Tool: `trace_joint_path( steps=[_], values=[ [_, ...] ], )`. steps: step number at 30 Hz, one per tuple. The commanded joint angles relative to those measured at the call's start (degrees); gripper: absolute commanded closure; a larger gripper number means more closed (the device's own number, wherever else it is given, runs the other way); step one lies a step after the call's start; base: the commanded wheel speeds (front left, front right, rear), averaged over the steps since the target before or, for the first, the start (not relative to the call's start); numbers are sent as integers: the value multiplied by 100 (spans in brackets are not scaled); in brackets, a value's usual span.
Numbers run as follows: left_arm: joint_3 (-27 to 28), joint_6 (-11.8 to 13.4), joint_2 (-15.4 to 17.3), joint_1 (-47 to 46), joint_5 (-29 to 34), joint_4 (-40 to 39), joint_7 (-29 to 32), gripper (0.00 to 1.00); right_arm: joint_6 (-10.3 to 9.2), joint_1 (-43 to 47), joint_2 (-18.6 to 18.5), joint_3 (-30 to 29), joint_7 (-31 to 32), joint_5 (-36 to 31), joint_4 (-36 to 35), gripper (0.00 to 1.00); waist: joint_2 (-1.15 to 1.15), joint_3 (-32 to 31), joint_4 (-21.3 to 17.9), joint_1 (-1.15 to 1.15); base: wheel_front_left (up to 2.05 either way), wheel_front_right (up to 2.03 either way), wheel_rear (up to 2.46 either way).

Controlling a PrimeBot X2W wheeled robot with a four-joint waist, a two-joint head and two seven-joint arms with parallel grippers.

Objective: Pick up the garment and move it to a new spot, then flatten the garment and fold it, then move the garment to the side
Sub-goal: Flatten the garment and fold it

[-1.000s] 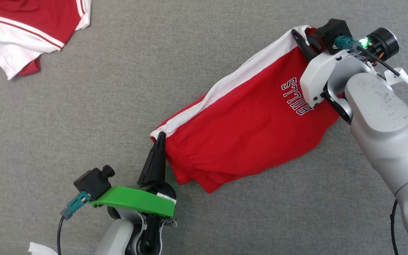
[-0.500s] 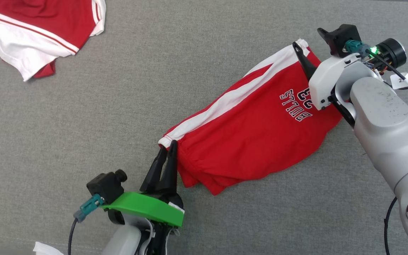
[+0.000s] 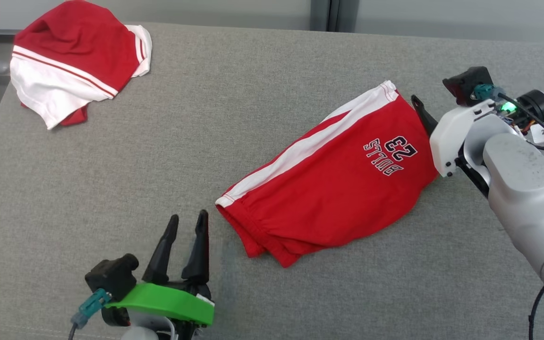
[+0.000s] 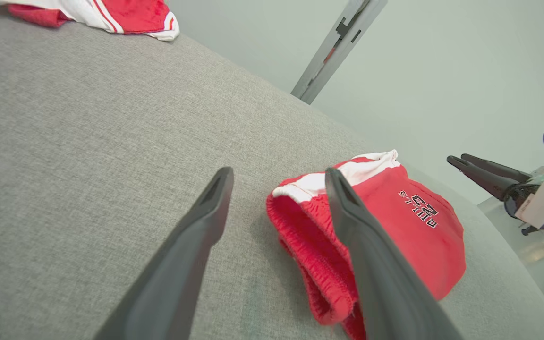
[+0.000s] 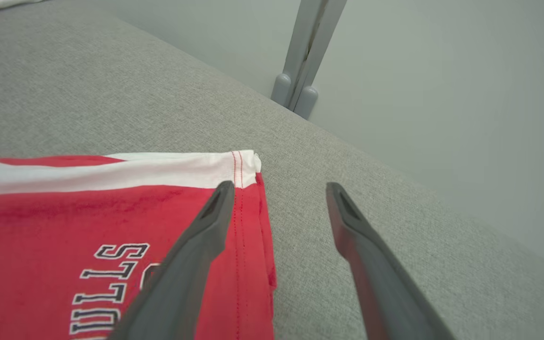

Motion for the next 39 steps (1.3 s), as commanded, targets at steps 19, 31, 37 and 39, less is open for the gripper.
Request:
trace_joint_path(
  steps=[19, 31, 37, 39],
  values=[
    [942, -69, -64, 80, 877, -221, -4, 0, -8, 514, -356, 717, 1746, 1170, -179, 52, 0, 257, 178, 0, 0, 0, 0],
    [1149, -90, -122, -226, 1231, -144, -4, 0, -8, 418, -295, 858, 1339, 1607, -408, 100, 0, 60, -76, 0, 0, 0, 0],
    [1311, -97, -132, -263, 1438, -70, -4, 0, -8, 564, -217, 743, 831, 1792, -290, 100, 0, -233, -481, 0, 0, 0, 0],
    [1360, -98, -133, -227, 1473, -55, -3, 0, -8, 632, -204, 690, 663, 1862, -244, 100, 0, -342, -647, 0, 0, 0, 0]
  ],
)
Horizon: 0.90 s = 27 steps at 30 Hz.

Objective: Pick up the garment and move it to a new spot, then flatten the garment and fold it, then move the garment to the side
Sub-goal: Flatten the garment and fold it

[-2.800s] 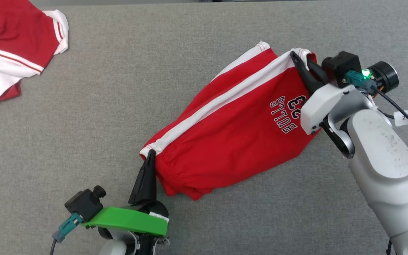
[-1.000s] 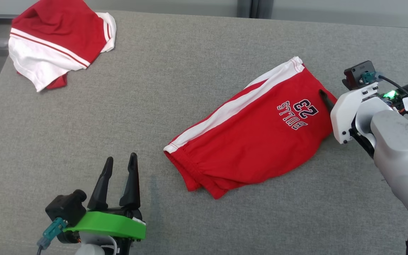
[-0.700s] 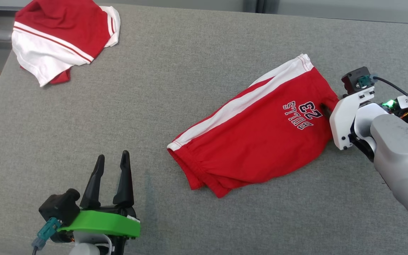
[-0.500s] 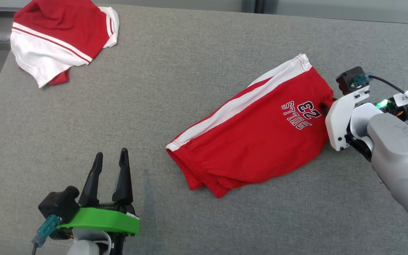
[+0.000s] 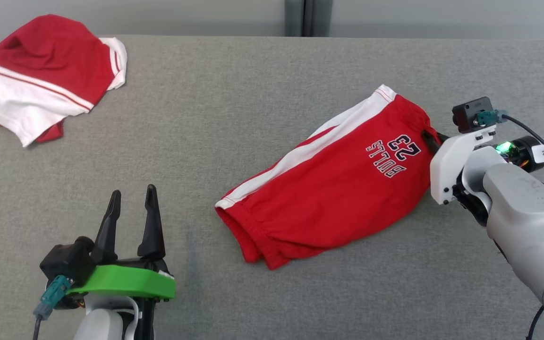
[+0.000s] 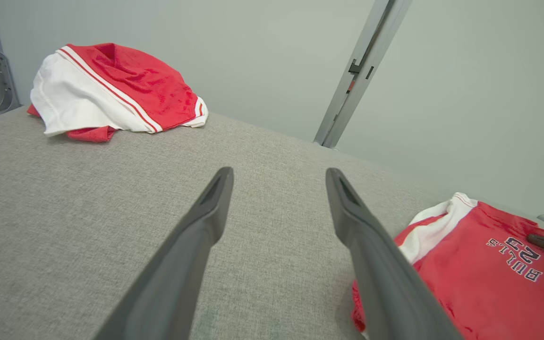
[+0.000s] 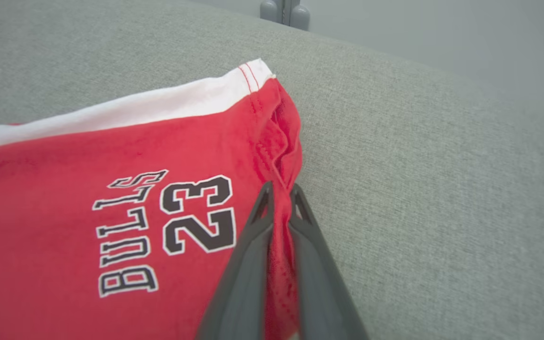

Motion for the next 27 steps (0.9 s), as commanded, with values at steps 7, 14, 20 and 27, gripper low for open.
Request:
trace_joint_path(
  steps=[7, 14, 20, 27],
  values=[
    [15, -27, 18, 178, 104, 62, -4, 0, -8, 547, 18, -323, -703, 300, 258, 100, 0, -527, -816, 0, 0, 0, 0],
    [-60, -28, 10, 372, 198, 111, -4, 0, -8, 1108, 124, -758, -1066, 429, 464, 100, 0, -666, -1197, 0, 0, 0, 0],
    [-128, -28, -14, 545, 209, 112, -4, 0, -8, 1587, 61, -1486, -1094, 209, 82, 100, 0, -699, -1305, 0, 0, 0, 0],
    [-258, -26, -30, 628, 227, 132, -4, 0, -8, 2109, 173, -2493, -1097, -481, -527, 100, 0, -720, -1232, 0, 0, 0, 0]
  ],
)
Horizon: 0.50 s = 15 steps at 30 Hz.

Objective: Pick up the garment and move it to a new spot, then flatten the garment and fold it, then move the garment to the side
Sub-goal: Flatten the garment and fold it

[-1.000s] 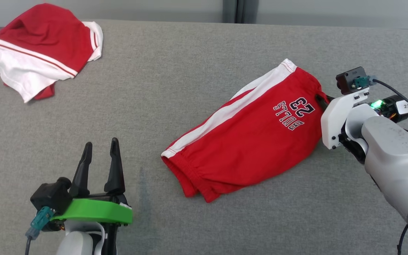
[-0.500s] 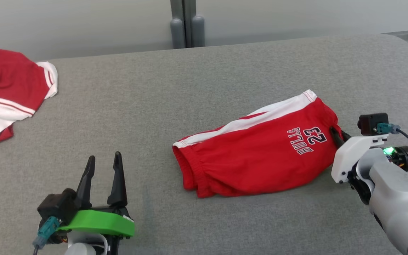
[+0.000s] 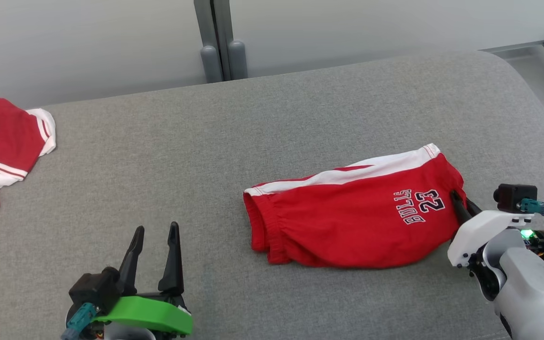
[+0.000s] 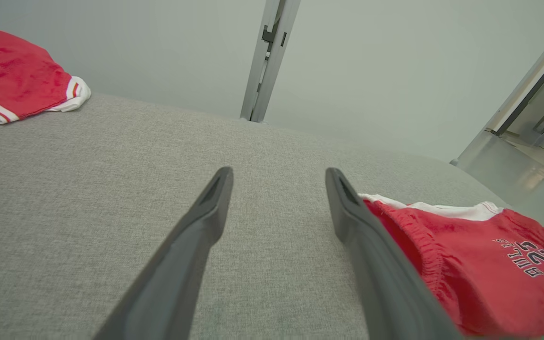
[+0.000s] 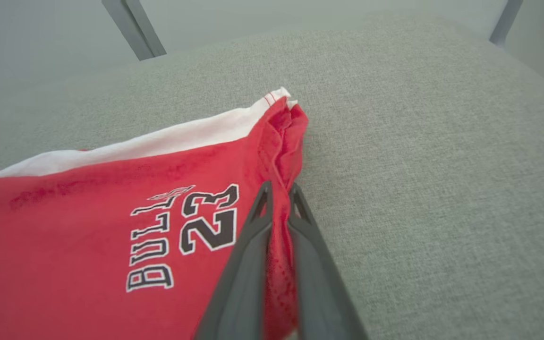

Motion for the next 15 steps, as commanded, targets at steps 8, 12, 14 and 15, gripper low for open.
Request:
trace_joint_path(
  steps=[8, 12, 14, 15],
  values=[
    [-153, -21, -1, 96, -46, 62, -4, 0, -8, 129, 594, -609, -24, -1187, -752, 100, 0, -152, 267, 0, 0, 0, 0],
    [-175, -21, -1, 128, -93, 40, -4, 0, -8, 50, 947, -421, -8, -1513, -1075, 100, 0, -232, 376, 0, 0, 0, 0],
    [-172, -15, -3, 149, -95, 27, -4, 0, -8, 45, 1068, -173, 93, -1582, -1267, 100, 0, -265, 427, 0, 0, 0, 0],
    [-168, -8, -3, 155, -98, 18, -4, 0, -8, 59, 1110, -14, 159, -1572, -1382, 100, 0, -278, 456, 0, 0, 0, 0]
  ],
)
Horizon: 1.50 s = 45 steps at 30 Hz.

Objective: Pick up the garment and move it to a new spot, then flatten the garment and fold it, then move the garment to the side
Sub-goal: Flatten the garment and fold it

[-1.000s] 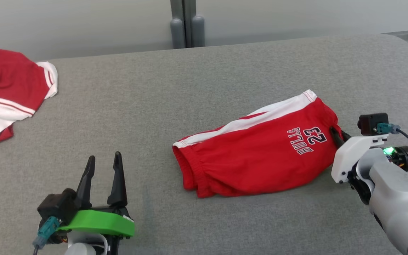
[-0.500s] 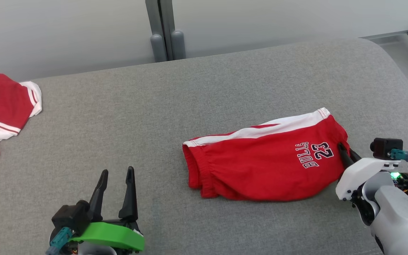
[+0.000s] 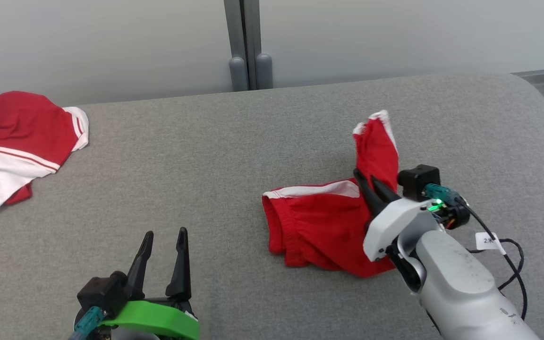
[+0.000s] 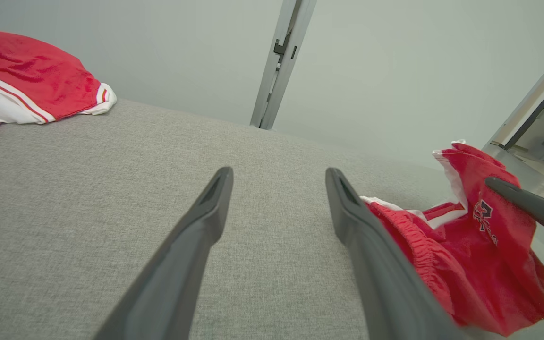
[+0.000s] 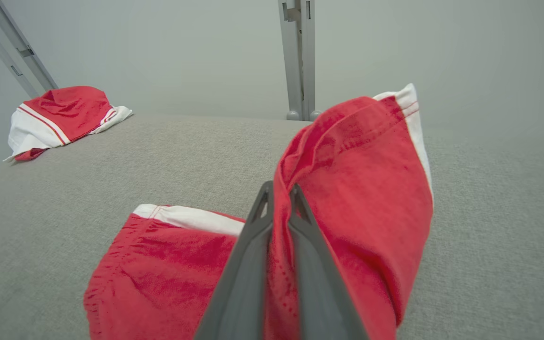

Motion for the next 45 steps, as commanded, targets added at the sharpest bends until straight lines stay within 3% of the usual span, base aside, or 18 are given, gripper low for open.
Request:
trace_joint_path(
  steps=[1, 9, 19, 20, 22, 23, 32, 45],
  values=[
    [14, -3, 9, 90, -23, -4, -4, 0, -8, 42, 10, 201, 91, 47, -143, 100, 0, -64, 94, 0, 0, 0, 0],
    [25, 11, 8, 110, -42, -21, -4, 0, -8, 285, 29, 1494, 485, 671, -775, 100, 0, -64, 281, 0, 0, 0, 0],
    [32, 16, 8, 202, -59, -12, -4, 0, -9, 384, 34, 2040, 647, 579, -643, 100, 0, -112, 325, 0, 0, 0, 0],
    [22, 16, 8, 213, -66, -5, -4, 0, -9, 397, 35, 2066, 643, 577, -656, 93, 0, -120, 318, 0, 0, 0, 0],
    [-1, 21, 8, 226, -76, 5, -4, 0, -9, 440, 35, 2123, 612, 603, -702, 55, 0, -140, 298, 0, 0, 0, 0],
    [-11, 24, 8, 230, -74, 6, -4, 0, -9, 460, 36, 2140, 567, 610, -732, 0, 0, -150, 286, 0, 0, 0, 0],
    [-156, 24, 8, 293, -65, -7, -4, 0, -9, 560, 32, 1858, 278, 465, -853, 0, 0, -222, 205, 0, 0, 0, 0],
    [-276, 51, 7, 299, -41, -46, -4, 0, -8, 716, 39, 223, -136, -499, -961, 0, 0, -190, 198, 0, 0, 0, 0]
  ],
)
